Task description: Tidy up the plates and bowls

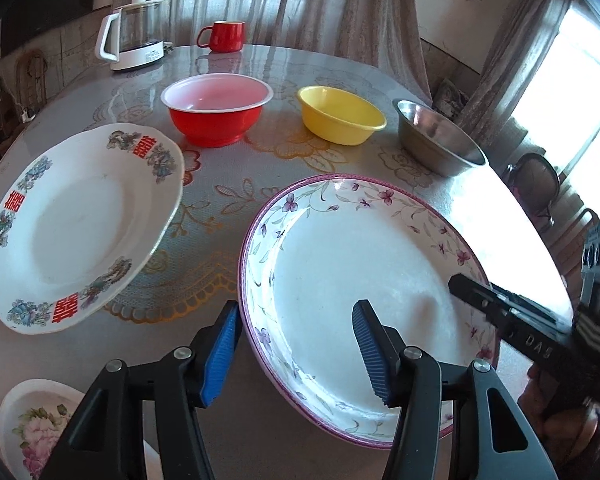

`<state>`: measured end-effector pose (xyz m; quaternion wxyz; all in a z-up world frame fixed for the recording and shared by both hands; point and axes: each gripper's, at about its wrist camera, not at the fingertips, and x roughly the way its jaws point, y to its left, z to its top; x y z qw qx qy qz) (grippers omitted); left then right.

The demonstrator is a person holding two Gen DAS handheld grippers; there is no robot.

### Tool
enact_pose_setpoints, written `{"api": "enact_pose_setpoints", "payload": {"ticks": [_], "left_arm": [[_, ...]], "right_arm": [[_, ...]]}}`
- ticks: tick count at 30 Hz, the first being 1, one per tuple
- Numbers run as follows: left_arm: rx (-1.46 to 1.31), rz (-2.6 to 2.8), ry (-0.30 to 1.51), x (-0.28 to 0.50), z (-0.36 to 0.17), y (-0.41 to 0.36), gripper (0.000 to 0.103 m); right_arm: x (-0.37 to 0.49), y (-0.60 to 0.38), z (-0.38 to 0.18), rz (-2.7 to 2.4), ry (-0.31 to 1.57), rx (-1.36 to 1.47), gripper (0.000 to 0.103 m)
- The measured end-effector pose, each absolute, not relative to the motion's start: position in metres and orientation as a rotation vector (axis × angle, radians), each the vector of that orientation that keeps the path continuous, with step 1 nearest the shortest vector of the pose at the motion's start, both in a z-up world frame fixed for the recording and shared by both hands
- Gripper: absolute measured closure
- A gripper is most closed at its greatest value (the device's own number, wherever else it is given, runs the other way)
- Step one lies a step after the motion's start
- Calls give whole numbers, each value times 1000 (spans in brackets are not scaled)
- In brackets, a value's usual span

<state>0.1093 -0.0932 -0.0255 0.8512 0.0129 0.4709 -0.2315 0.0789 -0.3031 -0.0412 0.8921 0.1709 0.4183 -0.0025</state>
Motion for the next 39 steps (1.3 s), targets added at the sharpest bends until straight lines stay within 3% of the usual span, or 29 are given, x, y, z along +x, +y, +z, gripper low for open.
{"api": "enact_pose_setpoints", "payload": {"ticks": [9, 22, 27, 39], "left_arm": [[-16, -515, 999, 111, -27, -116, 46], [39, -503, 996, 113, -31, -130, 43], [-2, -505, 1029, 118, -32, -128, 41], [35, -516, 976, 90, -28, -126, 41]], "right_arm": [[77, -338, -41, -92, 855, 433, 67], [93, -322, -42, -180, 881, 198, 67], [97, -318, -43, -205, 885, 210, 56], [86, -312, -42, -220, 907, 223, 55]]}}
